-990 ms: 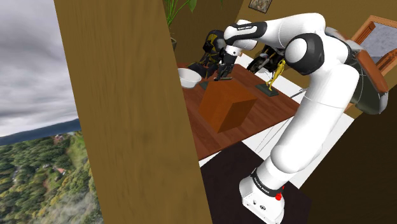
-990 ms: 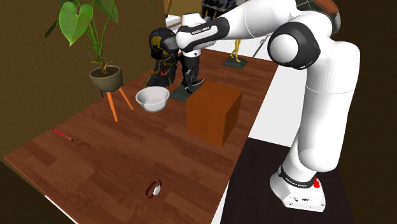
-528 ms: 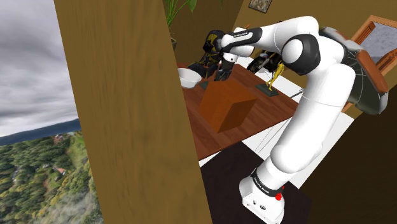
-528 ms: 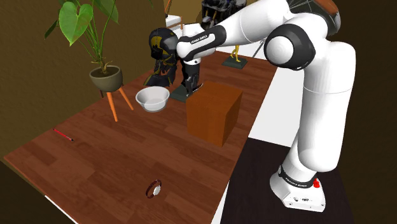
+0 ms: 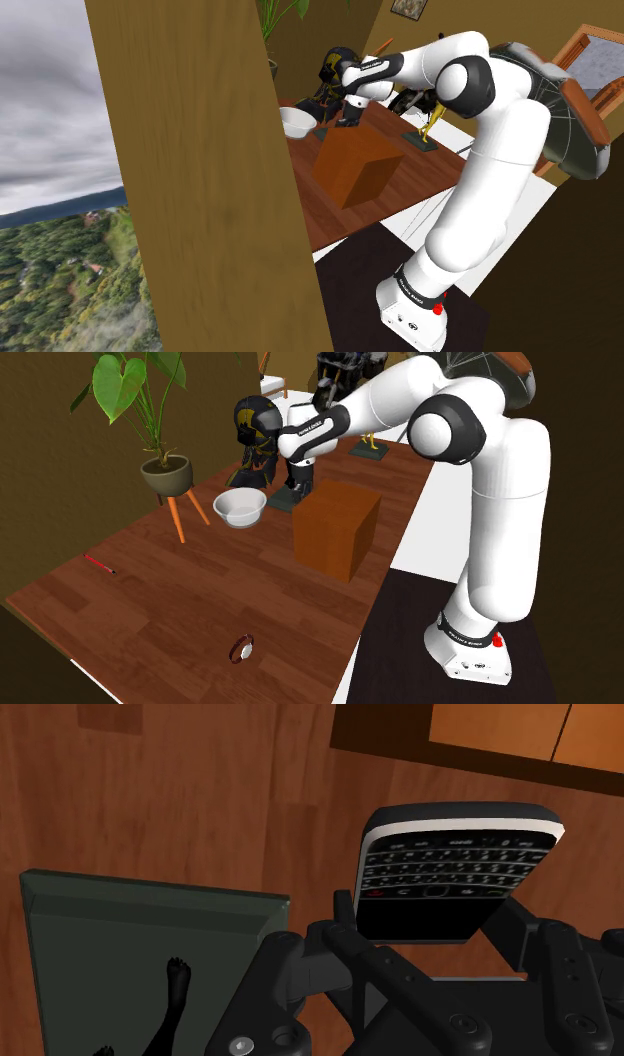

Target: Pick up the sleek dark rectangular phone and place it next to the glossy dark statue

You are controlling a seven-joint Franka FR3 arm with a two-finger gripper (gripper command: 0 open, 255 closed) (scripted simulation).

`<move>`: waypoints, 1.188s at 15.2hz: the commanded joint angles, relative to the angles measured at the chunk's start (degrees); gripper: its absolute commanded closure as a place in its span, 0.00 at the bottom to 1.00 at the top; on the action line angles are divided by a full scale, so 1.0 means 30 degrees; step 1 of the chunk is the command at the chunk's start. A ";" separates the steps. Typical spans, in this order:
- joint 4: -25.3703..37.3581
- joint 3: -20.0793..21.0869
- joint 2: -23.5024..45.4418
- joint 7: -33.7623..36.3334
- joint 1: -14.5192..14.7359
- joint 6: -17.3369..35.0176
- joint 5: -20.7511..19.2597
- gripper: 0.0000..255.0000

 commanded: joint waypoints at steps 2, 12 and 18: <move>-0.0280 0.0053 0.0408 -0.0159 -0.0065 0.0667 0.0176 1.00; -0.0974 0.0328 0.1842 -0.0613 -0.0247 0.2723 0.0795 1.00; -0.1151 0.0495 0.2597 -0.0841 -0.0361 0.3623 0.1111 1.00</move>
